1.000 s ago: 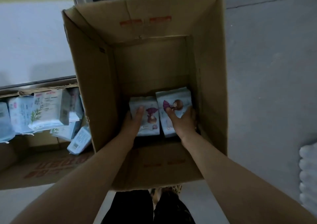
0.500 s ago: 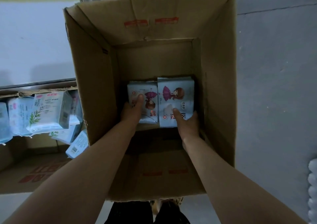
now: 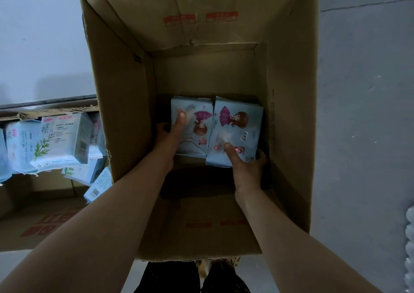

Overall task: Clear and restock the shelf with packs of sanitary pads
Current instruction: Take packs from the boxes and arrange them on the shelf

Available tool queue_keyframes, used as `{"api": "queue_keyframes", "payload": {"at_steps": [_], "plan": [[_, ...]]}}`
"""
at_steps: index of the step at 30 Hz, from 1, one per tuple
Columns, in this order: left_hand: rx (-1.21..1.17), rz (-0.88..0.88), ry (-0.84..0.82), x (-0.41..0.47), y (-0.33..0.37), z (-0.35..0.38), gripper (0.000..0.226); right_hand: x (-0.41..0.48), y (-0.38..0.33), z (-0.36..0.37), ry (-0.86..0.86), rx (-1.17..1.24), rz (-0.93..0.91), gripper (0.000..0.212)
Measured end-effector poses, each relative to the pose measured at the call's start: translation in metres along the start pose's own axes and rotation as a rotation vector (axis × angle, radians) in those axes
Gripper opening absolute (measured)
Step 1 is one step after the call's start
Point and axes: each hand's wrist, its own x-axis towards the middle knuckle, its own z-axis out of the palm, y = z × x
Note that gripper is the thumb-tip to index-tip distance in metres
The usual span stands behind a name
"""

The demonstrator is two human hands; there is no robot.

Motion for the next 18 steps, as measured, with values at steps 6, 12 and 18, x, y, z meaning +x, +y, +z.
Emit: {"api": "queue_keyframes", "payload": {"at_steps": [6, 12, 18], "plan": [[0.037, -0.035, -0.032, 0.003, -0.007, -0.006, 0.122, 0.006, -0.005, -0.007, -0.026, 0.145, 0.087, 0.058], [-0.08, -0.051, -0.083, -0.002, 0.002, -0.005, 0.11, 0.006, -0.005, -0.007, -0.1, 0.297, 0.203, 0.043], [-0.116, -0.057, -0.074, -0.008, -0.004, -0.005, 0.098, -0.003, -0.006, -0.008, -0.115, 0.375, 0.283, 0.031]]}}
